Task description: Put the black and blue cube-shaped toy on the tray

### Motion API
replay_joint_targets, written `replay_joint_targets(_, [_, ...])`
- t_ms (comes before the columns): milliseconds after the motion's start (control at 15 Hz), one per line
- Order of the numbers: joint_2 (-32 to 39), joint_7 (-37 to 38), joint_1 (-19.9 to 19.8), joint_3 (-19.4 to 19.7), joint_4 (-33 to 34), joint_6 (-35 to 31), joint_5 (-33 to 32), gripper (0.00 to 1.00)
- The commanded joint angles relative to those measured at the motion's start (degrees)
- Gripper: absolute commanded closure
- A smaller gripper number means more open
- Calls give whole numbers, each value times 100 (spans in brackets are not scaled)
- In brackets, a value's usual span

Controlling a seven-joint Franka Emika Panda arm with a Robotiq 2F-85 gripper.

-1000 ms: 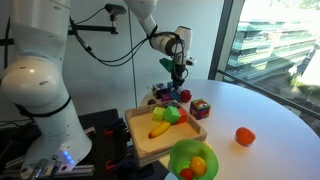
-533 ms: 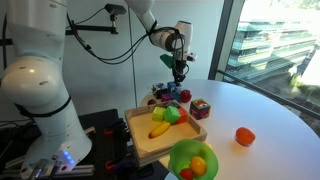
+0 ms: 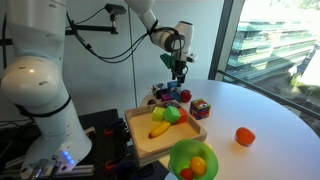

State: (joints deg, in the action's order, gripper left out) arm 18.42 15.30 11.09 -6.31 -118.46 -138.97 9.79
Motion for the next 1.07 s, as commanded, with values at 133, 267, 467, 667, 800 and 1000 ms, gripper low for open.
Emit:
replay_joint_targets(133, [-36, -423, -263, -173, -126, -170, 582, 0])
replay_joint_targets(267, [38, -492, -291, -179, -107, -184, 672, 0])
replay_joint_targets(467, [207, -417, -261, -139, -65, -230, 578, 0])
replay_joint_targets(667, [390, -355, -228, -129, -13, -299, 531, 0])
replay_joint_targets(800, [497, -317, -202, -126, 13, -344, 506, 0])
replay_joint_targets(1000, [618, -263, -158, -118, 44, -410, 465, 0])
